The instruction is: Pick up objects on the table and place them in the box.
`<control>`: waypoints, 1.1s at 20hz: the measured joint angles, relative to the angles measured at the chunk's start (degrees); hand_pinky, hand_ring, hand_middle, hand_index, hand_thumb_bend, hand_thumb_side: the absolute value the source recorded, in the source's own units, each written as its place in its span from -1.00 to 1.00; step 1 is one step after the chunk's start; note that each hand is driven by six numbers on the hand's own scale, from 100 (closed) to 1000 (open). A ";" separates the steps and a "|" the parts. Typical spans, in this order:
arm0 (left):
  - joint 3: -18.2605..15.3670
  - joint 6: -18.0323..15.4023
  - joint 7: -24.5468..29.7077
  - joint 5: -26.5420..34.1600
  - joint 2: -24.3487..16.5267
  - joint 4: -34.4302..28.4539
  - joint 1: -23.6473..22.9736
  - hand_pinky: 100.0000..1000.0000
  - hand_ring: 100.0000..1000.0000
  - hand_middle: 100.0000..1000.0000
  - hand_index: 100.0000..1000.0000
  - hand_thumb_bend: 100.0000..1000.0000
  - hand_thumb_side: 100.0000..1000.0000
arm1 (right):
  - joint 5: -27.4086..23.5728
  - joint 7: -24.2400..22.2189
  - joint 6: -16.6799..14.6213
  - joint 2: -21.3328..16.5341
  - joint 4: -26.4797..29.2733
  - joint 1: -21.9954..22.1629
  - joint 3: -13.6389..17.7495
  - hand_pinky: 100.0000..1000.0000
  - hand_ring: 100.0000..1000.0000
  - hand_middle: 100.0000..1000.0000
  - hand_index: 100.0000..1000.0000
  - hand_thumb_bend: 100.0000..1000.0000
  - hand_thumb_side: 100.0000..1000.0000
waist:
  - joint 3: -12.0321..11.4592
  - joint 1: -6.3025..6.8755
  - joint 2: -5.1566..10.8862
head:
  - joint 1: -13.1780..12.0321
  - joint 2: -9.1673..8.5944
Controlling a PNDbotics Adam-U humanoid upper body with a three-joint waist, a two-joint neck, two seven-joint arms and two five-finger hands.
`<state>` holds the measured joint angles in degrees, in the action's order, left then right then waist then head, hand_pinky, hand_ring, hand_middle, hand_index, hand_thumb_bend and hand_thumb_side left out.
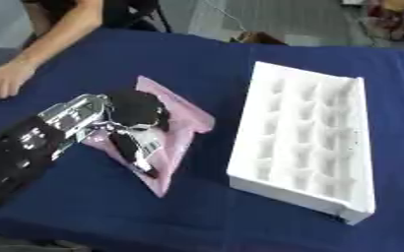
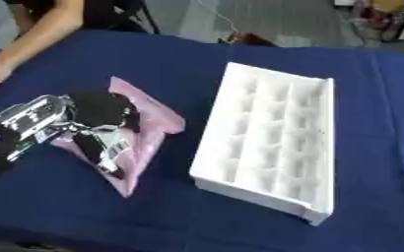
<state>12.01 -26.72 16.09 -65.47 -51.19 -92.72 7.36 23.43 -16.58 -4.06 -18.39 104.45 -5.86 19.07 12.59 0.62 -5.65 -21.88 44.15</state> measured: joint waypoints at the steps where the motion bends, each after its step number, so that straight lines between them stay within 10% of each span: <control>1: 0.00 0.08 -0.07 0.15 0.00 0.00 0.00 0.34 -0.09 -0.04 0.24 0.06 -0.18 | 0.00 0.00 0.00 0.00 0.00 0.00 0.00 0.10 0.31 0.57 0.86 -1.00 0.31 | 0.00 0.00 0.00 | 0.00 0.00; 4: 0.01 0.44 -0.07 0.51 0.00 0.00 0.00 0.22 -0.30 -0.18 0.13 -0.08 -0.64 | 0.00 0.00 0.00 0.00 0.00 0.00 0.00 0.10 0.31 0.57 0.86 -1.00 0.30 | 0.00 0.00 0.01 | 0.00 0.00; 13: 0.02 1.81 0.08 2.56 0.00 -0.32 0.01 -0.15 -0.62 -0.46 -0.15 -0.96 -0.84 | 0.00 0.01 0.01 0.00 0.00 0.00 0.00 0.10 0.31 0.57 0.86 -1.00 0.30 | -0.14 -0.01 0.14 | 0.00 0.00; 17: 0.03 3.12 -1.45 4.16 0.00 -0.34 0.00 -0.91 -1.00 -0.81 -0.46 -1.00 -0.77 | 0.00 0.02 0.02 0.00 0.00 0.00 0.00 0.10 0.31 0.57 0.86 -1.00 0.30 | -0.20 -0.06 0.14 | 0.00 0.00; 22: 0.38 3.89 -4.96 4.99 0.00 -0.75 -0.06 -1.00 -1.00 -1.00 -0.79 -1.00 -0.72 | 0.00 0.02 0.02 0.00 0.00 0.00 0.00 0.10 0.31 0.57 0.86 -1.00 0.31 | -0.26 -0.19 0.14 | 0.00 0.00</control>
<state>12.39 -22.84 11.12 -60.48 -51.18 -93.47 7.30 23.43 -16.56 -4.04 -18.39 104.45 -5.86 19.07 12.33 0.43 -5.51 -21.88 44.15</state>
